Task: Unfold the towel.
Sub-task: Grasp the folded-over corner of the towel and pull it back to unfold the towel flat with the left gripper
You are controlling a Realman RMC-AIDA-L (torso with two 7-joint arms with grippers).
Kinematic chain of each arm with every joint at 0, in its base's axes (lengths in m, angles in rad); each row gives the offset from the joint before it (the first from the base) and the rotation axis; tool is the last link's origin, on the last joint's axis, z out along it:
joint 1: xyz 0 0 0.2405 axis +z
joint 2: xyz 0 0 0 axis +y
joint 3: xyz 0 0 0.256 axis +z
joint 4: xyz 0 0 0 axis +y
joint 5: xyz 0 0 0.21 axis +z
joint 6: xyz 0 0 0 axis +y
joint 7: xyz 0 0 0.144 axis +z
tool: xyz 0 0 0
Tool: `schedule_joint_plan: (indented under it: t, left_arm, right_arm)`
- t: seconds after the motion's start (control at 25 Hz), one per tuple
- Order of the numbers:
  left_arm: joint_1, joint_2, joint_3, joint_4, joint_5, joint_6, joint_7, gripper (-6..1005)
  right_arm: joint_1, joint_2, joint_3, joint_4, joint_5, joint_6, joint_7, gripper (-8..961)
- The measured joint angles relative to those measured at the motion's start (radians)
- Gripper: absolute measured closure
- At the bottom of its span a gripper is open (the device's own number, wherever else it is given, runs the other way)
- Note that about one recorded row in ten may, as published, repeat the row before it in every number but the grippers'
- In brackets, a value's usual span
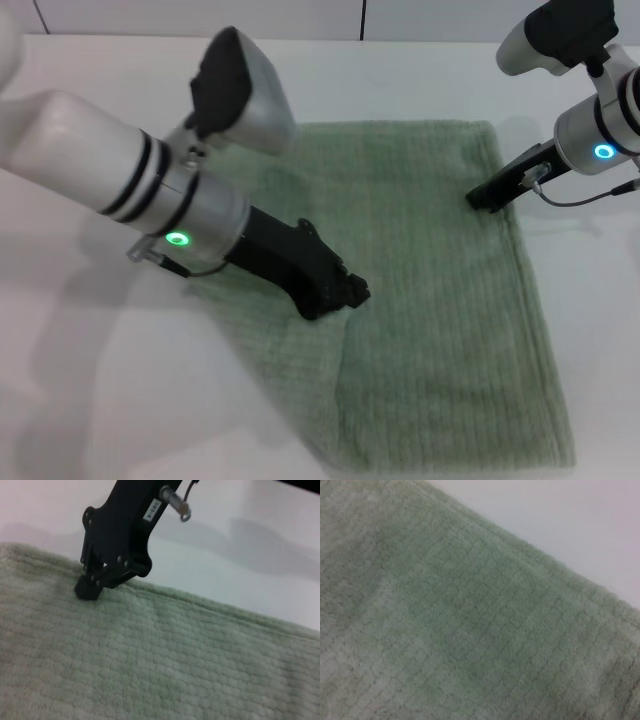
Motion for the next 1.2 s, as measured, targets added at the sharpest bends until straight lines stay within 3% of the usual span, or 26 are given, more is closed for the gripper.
schedule_joint_plan:
  t: [0.08, 0.16, 0.28, 0.44, 0.8, 1.2]
  left_arm:
    - [0.000, 0.002, -0.103, 0.022, 0.034, 0.102, 0.000, 933]
    - [0.000, 0.002, -0.103, 0.022, 0.034, 0.102, 0.000, 938]
    - [0.003, 0.004, -0.220, 0.059, 0.050, 0.238, -0.001, 946]
    - [-0.003, 0.010, -0.300, 0.055, 0.088, 0.342, -0.007, 953]
    - [-0.007, 0.011, -0.322, 0.049, 0.149, 0.417, -0.056, 949]
    - [-0.007, 0.012, -0.403, 0.049, 0.150, 0.529, -0.069, 892]
  right_arm:
    - [0.000, 0.000, 0.000, 0.000, -0.001, 0.000, 0.000, 954]
    - [0.000, 0.000, 0.000, 0.000, -0.001, 0.000, 0.000, 954]
    - [0.000, 0.000, 0.000, 0.000, -0.002, 0.000, 0.000, 954]
    - [0.002, 0.000, -0.001, 0.000, -0.002, 0.000, 0.000, 954]
    - [0.003, 0.000, -0.002, 0.000, -0.002, 0.000, 0.000, 954]
    - [0.002, 0.000, -0.006, 0.000, -0.002, -0.001, 0.000, 954]
